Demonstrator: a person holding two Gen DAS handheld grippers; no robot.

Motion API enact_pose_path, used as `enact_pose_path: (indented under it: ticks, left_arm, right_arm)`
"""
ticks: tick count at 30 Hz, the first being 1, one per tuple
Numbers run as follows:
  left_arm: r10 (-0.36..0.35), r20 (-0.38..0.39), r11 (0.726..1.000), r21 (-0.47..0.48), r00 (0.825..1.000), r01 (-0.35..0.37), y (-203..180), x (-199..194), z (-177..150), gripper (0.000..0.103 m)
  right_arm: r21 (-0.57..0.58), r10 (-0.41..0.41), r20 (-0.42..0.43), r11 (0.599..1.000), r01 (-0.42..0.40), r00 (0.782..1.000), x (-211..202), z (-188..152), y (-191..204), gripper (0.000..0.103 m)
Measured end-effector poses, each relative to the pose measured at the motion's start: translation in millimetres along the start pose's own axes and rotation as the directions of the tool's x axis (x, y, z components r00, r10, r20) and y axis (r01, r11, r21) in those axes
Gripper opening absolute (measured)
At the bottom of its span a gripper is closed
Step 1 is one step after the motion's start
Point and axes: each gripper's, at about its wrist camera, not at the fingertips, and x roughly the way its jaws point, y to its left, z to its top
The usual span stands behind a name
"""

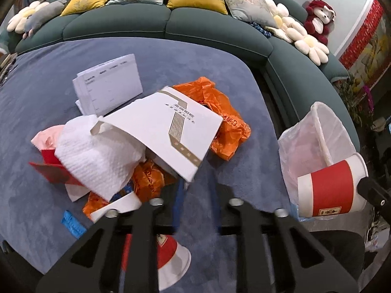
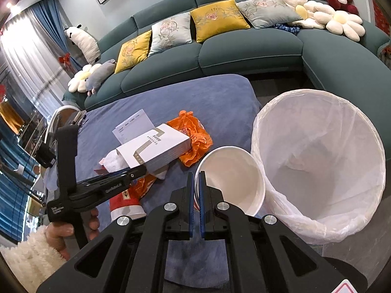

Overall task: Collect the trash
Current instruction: 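Release the red cup into the bin with the right tool while the left tool grasps a cup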

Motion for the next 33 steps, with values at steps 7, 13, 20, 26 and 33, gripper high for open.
enact_pose_path:
  ticks: [7, 13, 20, 26, 33]
  left_arm:
    - [-0.012, 0.017, 1.000, 0.011, 1.000, 0.012, -3.3, -4.4, 2.6, 0.005]
    - [-0.036, 0.086, 0.999, 0.024, 0.996, 0.034, -19.3, -38.6, 8.7, 0.000]
    - [-0.093, 0.152, 0.995, 0.061, 0.984, 0.084, -56.9, -78.7, 23.0, 0.000]
    - [-0.165, 0.173, 0.983, 0.103, 0.971, 0.149, -101.9, -95.9, 32.6, 0.000]
    - [-0.278, 0.154, 0.952, 0.173, 0.948, 0.251, -165.8, -100.5, 42.6, 0.000]
  right_arm:
    - [0.004, 0.005, -0.002, 1.000, -0.004, 1.000, 4.1, 0.9, 2.4, 0.004]
    - [-0.004, 0.002, 0.040, 1.000, -0.002, 0.999, -10.3, 7.9, 7.5, 0.004]
    - [0.001, -0.011, 0.132, 1.000, 0.011, 0.991, -44.0, 18.7, 5.9, 0.004]
    - [0.027, -0.056, 0.193, 0.998, 0.052, 0.980, -72.7, 24.9, -13.5, 0.004]
    - [0.105, -0.146, 0.239, 0.987, 0.124, 0.960, -102.0, 27.3, -56.8, 0.004]
